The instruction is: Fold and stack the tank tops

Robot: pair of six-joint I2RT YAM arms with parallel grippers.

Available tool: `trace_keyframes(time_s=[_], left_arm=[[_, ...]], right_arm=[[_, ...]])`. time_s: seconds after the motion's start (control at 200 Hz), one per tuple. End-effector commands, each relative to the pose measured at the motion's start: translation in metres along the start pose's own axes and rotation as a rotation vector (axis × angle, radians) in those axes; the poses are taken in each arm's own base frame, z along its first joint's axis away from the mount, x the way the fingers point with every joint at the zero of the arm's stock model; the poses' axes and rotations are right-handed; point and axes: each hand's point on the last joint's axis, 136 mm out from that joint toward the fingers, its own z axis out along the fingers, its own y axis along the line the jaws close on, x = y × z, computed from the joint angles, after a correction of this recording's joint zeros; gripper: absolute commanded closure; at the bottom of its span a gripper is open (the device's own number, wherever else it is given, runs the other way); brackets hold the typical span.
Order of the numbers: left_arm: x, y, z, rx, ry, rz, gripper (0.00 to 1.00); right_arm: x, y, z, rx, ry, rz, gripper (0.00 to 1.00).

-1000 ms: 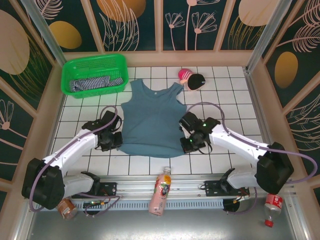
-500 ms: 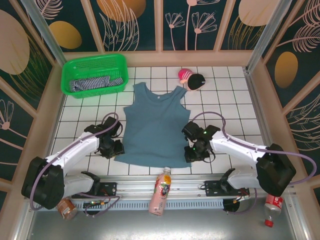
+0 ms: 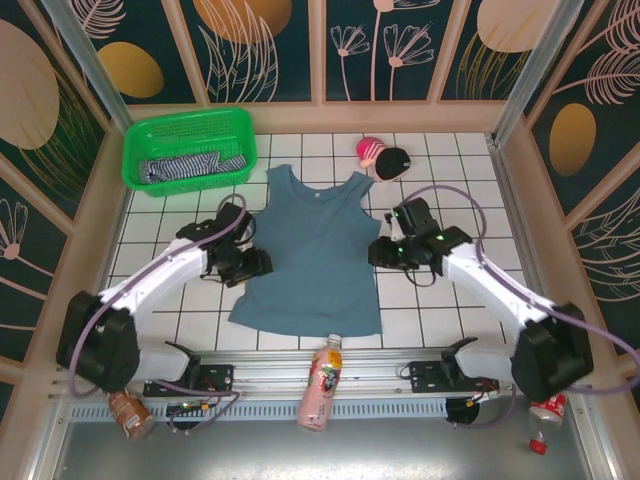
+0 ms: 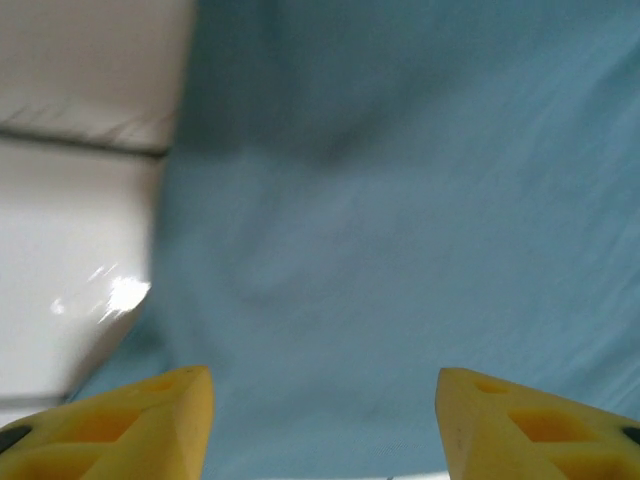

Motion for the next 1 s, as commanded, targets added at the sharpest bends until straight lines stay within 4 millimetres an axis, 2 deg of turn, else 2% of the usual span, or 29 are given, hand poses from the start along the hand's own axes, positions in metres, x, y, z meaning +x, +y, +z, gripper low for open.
trace_keyframes(time_s=[0.0,0.045,0.135,0.29,0.365,0.59,0.71,0.801,0.881,0.996], left_arm=[[-0.024,-0.028,0.017,0.089,-0.051,0.068,0.39],[-0.024,-0.022,0.028,0.061,-0.035,0.084,0.39],[-0.013,0.004,0.045,-0.044,0.018,0.101,0.38],[0.012,0.026,0.055,-0.062,0.061,0.059,0.38],[0.027,0.032,0.056,-0.063,0.085,0.036,0.38],[0.068,0.025,0.057,-0.010,0.142,-0.028,0.38],[0.080,0.007,0.053,0.062,0.148,-0.059,0.38],[0.087,-0.026,0.050,0.148,0.171,-0.044,0.37],[0.084,-0.049,0.045,0.199,0.172,-0.022,0.37],[0.065,-0.058,0.032,0.131,0.126,0.084,0.37]], right_arm=[[-0.042,0.021,0.021,-0.116,-0.139,-0.076,0.61],[-0.047,0.019,0.031,-0.124,-0.152,-0.076,0.60],[-0.044,0.009,0.057,-0.129,-0.125,-0.046,0.59],[-0.038,-0.004,0.086,-0.097,-0.086,-0.034,0.58],[-0.039,-0.011,0.096,-0.069,-0.071,-0.037,0.58],[-0.051,-0.038,0.126,0.059,-0.027,-0.066,0.57],[-0.060,-0.054,0.141,0.148,0.001,-0.112,0.57],[-0.078,-0.061,0.151,0.199,-0.005,-0.180,0.57],[-0.099,-0.065,0.157,0.224,-0.029,-0.238,0.57],[-0.140,-0.052,0.147,0.174,-0.128,-0.280,0.56]])
